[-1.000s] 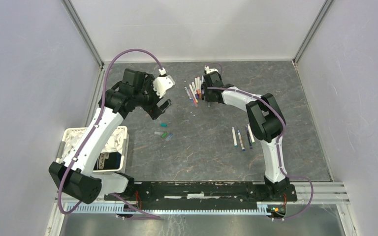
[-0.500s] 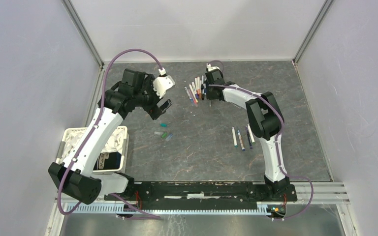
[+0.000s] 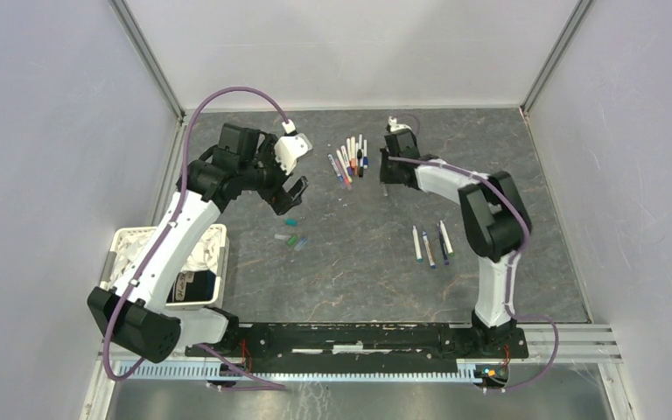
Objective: Open the pen caps
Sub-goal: Pick up the pen from the center of the board.
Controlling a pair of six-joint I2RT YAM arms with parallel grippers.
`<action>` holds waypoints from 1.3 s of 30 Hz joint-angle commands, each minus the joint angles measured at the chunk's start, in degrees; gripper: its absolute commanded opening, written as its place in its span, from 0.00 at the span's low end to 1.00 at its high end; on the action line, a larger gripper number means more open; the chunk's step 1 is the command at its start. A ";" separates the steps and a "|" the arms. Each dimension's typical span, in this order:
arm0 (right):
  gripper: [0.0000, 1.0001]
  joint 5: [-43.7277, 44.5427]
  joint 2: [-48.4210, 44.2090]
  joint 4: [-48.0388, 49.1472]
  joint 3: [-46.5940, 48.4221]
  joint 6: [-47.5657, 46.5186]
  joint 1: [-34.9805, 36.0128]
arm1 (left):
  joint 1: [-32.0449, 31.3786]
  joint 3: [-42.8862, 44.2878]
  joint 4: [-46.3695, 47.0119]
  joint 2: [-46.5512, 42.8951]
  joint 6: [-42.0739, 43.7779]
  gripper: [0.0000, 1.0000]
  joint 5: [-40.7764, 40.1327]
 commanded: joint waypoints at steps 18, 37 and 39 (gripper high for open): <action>0.00 12.81 -50.84 48.65 -41.60 23.61 26.57 | 0.11 -3.99 10.04 1.30 -18.58 1.00 29.93; 0.00 15.05 -46.29 54.99 -37.94 22.94 34.61 | 0.09 -7.03 13.74 0.40 -21.12 0.71 36.34; 0.00 15.34 -46.39 55.00 -37.94 22.59 34.90 | 0.12 -7.45 13.72 0.40 -20.84 0.60 35.88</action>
